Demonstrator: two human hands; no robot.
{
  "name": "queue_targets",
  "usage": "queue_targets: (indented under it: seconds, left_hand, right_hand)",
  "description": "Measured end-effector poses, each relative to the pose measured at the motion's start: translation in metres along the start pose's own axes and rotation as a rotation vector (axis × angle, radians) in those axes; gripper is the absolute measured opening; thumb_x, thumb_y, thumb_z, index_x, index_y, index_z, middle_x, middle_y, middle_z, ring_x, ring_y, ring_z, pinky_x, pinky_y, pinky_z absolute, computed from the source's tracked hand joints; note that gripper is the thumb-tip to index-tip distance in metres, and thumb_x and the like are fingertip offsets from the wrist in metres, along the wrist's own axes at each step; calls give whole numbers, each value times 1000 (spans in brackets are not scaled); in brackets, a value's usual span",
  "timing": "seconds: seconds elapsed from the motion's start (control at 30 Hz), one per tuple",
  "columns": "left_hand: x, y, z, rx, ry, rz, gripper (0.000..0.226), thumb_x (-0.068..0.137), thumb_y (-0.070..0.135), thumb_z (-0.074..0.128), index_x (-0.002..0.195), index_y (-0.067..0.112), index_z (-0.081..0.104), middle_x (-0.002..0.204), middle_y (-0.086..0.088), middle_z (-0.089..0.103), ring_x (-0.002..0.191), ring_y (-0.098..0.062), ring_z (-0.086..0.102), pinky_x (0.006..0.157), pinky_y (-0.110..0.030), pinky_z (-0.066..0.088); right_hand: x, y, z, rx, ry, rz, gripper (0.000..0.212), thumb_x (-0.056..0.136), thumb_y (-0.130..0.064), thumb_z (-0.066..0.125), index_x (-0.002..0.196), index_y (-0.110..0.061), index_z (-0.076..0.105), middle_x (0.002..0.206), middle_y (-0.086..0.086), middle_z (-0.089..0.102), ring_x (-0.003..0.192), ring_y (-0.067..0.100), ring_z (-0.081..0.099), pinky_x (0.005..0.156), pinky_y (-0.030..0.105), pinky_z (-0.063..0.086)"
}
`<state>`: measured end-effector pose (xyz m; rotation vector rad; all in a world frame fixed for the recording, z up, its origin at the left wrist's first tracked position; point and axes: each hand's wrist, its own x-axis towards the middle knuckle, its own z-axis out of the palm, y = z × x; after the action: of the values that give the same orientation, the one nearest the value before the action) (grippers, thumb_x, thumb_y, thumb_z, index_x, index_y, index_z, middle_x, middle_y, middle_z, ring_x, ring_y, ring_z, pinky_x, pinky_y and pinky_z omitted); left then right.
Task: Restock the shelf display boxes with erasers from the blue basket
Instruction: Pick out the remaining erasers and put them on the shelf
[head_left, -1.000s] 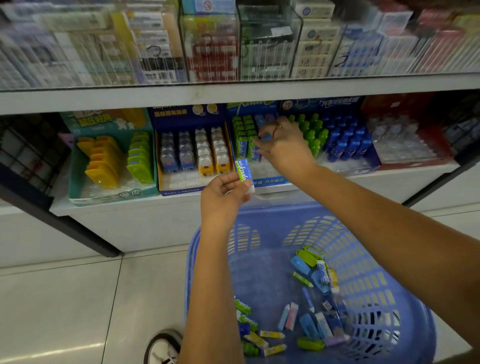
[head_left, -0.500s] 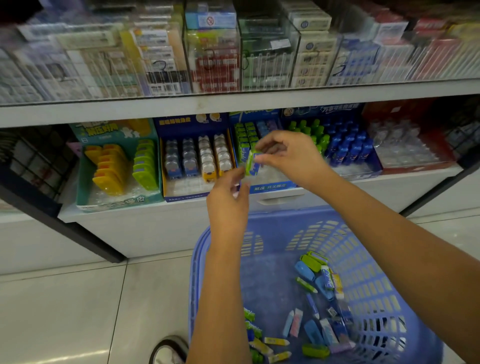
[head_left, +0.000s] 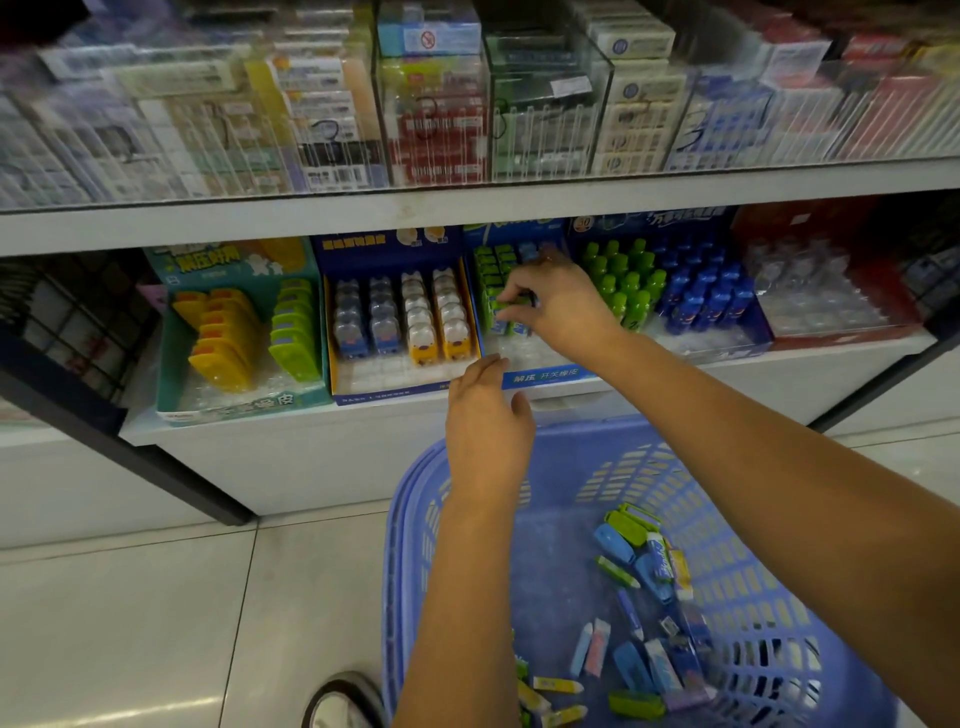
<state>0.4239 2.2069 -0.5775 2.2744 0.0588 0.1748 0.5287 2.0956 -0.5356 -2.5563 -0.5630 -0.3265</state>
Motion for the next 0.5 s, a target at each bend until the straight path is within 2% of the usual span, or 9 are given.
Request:
queue_targets:
  seconds: [0.07, 0.17, 0.27, 0.33, 0.37, 0.43, 0.5]
  left_hand:
    - [1, 0, 0, -6, 2, -5, 44, 93, 14, 56, 136, 11, 48, 143, 1, 45, 133, -17, 36, 105, -23, 30]
    - [3, -1, 0, -4, 0, 5, 43, 93, 14, 55, 136, 11, 49, 143, 0, 47, 132, -18, 37, 105, -24, 32]
    - [-1, 1, -1, -26, 23, 12, 39, 94, 17, 54, 133, 11, 52, 138, -1, 51, 129, -18, 41, 103, -25, 34]
    - [-7, 3, -3, -137, 129, 16, 29, 95, 20, 53, 122, 13, 60, 123, -2, 60, 116, -19, 52, 97, -32, 45]
    - [-10, 4, -4, -189, 180, 15, 23, 95, 21, 53, 114, 14, 64, 111, -2, 65, 105, -19, 57, 88, -35, 50]
    - [-12, -1, 0, -192, 173, 5, 17, 94, 22, 53, 97, 12, 66, 88, -3, 68, 82, -20, 61, 71, -39, 51]
    - [-14, -11, 10, -95, 24, -38, 19, 93, 20, 53, 89, 7, 66, 80, -10, 68, 76, -29, 62, 66, -41, 50]
  right_hand:
    - [1, 0, -1, -122, -18, -64, 23, 81, -20, 70, 95, -3, 72, 101, 13, 67, 108, 30, 48, 82, 25, 35]
    - [2, -4, -2, -259, -42, -178, 22, 88, -18, 61, 96, -2, 74, 108, 16, 64, 111, 34, 47, 91, 40, 40]
    - [-3, -6, -4, -363, -141, -165, 32, 96, -27, 51, 118, -10, 67, 131, 10, 55, 126, 29, 38, 103, 38, 33]
    - [-18, -6, -8, -346, -143, -136, 39, 95, -31, 53, 129, -14, 58, 136, 9, 49, 125, 25, 41, 107, 35, 32]
    - [-31, -7, -11, -259, -103, -106, 38, 93, -30, 56, 127, -13, 59, 129, 9, 52, 116, 21, 48, 103, 34, 38]
    - [-63, -6, -14, -59, -62, -38, 24, 90, -28, 61, 107, -13, 67, 99, 2, 60, 84, 10, 53, 80, 29, 47]
    - [-98, 4, -9, 6, -179, 53, 12, 87, -26, 64, 85, -15, 68, 75, -4, 59, 67, 6, 49, 65, 24, 39]
